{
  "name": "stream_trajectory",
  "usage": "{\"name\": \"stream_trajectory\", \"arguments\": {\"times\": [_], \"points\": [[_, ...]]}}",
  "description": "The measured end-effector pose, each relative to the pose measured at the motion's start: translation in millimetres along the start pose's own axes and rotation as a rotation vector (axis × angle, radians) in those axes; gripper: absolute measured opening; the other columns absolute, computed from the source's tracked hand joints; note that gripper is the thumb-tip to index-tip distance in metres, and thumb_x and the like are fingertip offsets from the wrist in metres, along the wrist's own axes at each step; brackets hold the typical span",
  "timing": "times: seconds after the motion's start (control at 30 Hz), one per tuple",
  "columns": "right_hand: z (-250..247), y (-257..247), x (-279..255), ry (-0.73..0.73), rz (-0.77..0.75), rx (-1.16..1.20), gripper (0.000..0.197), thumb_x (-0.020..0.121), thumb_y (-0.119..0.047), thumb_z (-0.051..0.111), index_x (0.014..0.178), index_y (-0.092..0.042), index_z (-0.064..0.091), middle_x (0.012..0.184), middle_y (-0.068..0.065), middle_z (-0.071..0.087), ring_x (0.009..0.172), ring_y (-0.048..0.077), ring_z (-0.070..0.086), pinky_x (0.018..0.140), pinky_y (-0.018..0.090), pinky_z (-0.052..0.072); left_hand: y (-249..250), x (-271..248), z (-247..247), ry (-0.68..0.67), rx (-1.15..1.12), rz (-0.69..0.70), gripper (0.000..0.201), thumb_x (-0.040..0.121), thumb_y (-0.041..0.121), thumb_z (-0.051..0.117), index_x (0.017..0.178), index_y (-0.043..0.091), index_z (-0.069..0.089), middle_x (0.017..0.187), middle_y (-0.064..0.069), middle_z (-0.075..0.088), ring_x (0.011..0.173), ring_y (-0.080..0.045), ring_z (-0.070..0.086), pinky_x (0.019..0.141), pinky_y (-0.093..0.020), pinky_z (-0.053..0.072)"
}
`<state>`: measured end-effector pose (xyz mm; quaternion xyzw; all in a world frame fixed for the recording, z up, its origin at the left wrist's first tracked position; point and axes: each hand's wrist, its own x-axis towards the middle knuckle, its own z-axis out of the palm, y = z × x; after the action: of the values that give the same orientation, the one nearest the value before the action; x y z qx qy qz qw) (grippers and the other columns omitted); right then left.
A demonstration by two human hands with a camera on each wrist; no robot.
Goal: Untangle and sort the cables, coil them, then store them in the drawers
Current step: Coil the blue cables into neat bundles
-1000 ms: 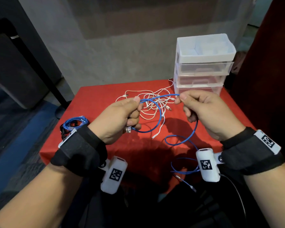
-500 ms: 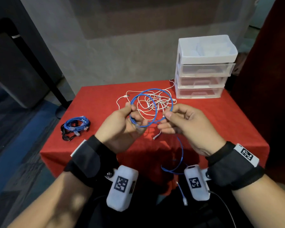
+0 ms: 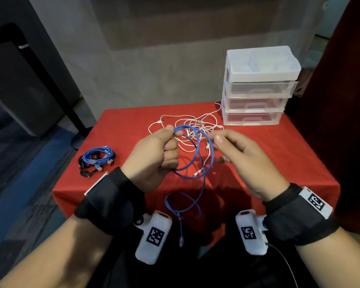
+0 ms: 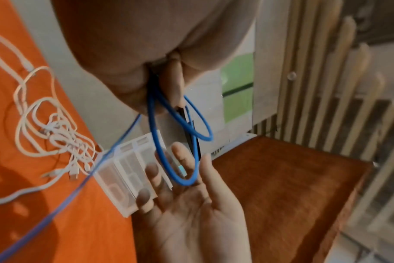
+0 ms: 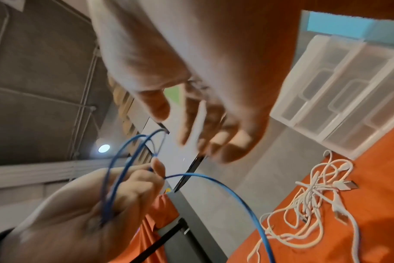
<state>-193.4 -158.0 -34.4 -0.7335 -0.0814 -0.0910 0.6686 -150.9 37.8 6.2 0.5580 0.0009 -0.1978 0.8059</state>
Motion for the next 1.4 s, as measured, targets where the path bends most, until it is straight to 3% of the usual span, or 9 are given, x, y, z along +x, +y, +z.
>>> {"name": "stream_trajectory", "arguments": {"times": [0.1, 0.17, 0.37, 0.5, 0.63, 0.77, 1.07, 1.23, 1.4], "points": [[-2.1, -2.2, 5.2, -0.093, -0.017, -0.065, 0.048, 0.095, -0.045, 0.055, 0.141, -0.03, 0.054, 0.141, -0.011, 0.058, 0.132, -0.002, 0.05, 0.111, 0.025, 0.04, 3.1, -11.4, 8.2, -0.107, 0.239, 0.103, 0.016, 0.109, 0.022, 0.037, 0.109, 0.017, 0.053, 0.06, 0.006, 0.025, 0.043, -0.003, 0.017, 0.035, -0.015, 0.019], [-0.1, -8.9, 4.6, -0.252, -0.013, -0.082, 0.055, 0.096, -0.046, 0.049, 0.148, -0.026, 0.047, 0.147, -0.003, 0.055, 0.139, 0.003, 0.046, 0.115, 0.02, 0.035, 5.2, -16.6, 11.8, -0.156, 0.354, 0.17, 0.018, 0.109, 0.025, 0.037, 0.116, 0.015, 0.051, 0.061, 0.004, 0.025, 0.045, -0.005, 0.016, 0.037, -0.015, 0.02], [-1.5, -19.7, 3.3, -0.284, 0.023, 0.05, 0.039, 0.097, -0.029, 0.062, 0.135, -0.018, 0.059, 0.117, 0.02, 0.07, 0.106, 0.031, 0.068, 0.103, 0.044, 0.05, 13.2, -18.8, 9.0, -0.111, 0.444, 0.326, 0.016, 0.108, 0.022, 0.038, 0.114, 0.013, 0.05, 0.059, 0.001, 0.025, 0.044, -0.007, 0.019, 0.044, -0.021, 0.014], [10.7, -16.9, 6.2, -0.109, 0.032, 0.136, 0.015, 0.101, 0.0, 0.054, 0.112, -0.001, 0.064, 0.085, 0.009, 0.071, 0.079, 0.018, 0.068, 0.084, 0.032, 0.053, 6.3, -18.7, 8.2, -0.163, 0.449, 0.295, 0.021, 0.11, 0.018, 0.034, 0.119, 0.008, 0.05, 0.059, 0.004, 0.031, 0.044, -0.007, 0.022, 0.046, -0.022, 0.027], [15.3, -22.6, 8.5, -0.057, 0.059, 0.298, 0.018, 0.106, -0.008, 0.046, 0.108, -0.005, 0.064, 0.066, 0.001, 0.049, 0.053, 0.011, 0.043, 0.069, 0.033, 0.05, 1.9, -14.2, 8.2, -0.195, 0.497, 0.266, 0.025, 0.11, 0.015, 0.03, 0.102, 0.011, 0.053, 0.065, 0.002, 0.036, 0.052, -0.012, 0.032, 0.068, -0.039, 0.046], [18.3, -23.1, 6.7, -0.098, 0.087, 0.288, 0.017, 0.107, -0.012, 0.044, 0.103, -0.004, 0.059, 0.059, -0.005, 0.029, 0.05, 0.008, 0.024, 0.056, 0.028, 0.036, 0.8, -15.2, 9.3, -0.216, 0.417, 0.18, 0.031, 0.109, 0.016, 0.031, 0.091, 0.008, 0.054, 0.063, 0.0, 0.027, 0.055, -0.016, 0.019, 0.063, -0.028, 0.045], [4.9, -9.8, -2.2, -0.259, 0.217, 0.305, 0.023, 0.102, -0.024, 0.051, 0.109, -0.006, 0.064, 0.092, 0.008, 0.068, 0.078, 0.015, 0.061, 0.066, 0.03, 0.049, 5.8, -8.9, -5.8, -0.103, 0.426, 0.224, 0.034, 0.109, 0.027, 0.039, 0.08, 0.014, 0.05, 0.054, 0.004, 0.025, 0.043, -0.009, 0.018, 0.043, -0.024, 0.023], [-6.3, -7.7, 3.8, -0.187, 0.165, 0.142, 0.025, 0.107, -0.019, 0.046, 0.101, -0.003, 0.064, 0.061, 0.002, 0.055, 0.046, 0.014, 0.036, 0.046, 0.025, 0.03, 10.8, -9.8, -14.2, -0.11, 0.439, 0.159, 0.035, 0.108, 0.028, 0.042, 0.078, 0.012, 0.052, 0.054, 0.003, 0.023, 0.044, -0.01, 0.015, 0.046, -0.029, 0.011], [-28.0, -25.8, 20.4, 0.051, 0.147, 0.235, 0.026, 0.108, -0.02, 0.045, 0.093, -0.009, 0.062, 0.058, 0.001, 0.044, 0.041, 0.009, 0.026, 0.044, 0.021, 0.021, 6.2, -12.5, -11.5, -0.145, 0.447, 0.095, 0.038, 0.107, 0.032, 0.043, 0.074, 0.015, 0.05, 0.057, 0.002, 0.024, 0.047, -0.01, 0.015, 0.053, -0.035, 0.01]]}}
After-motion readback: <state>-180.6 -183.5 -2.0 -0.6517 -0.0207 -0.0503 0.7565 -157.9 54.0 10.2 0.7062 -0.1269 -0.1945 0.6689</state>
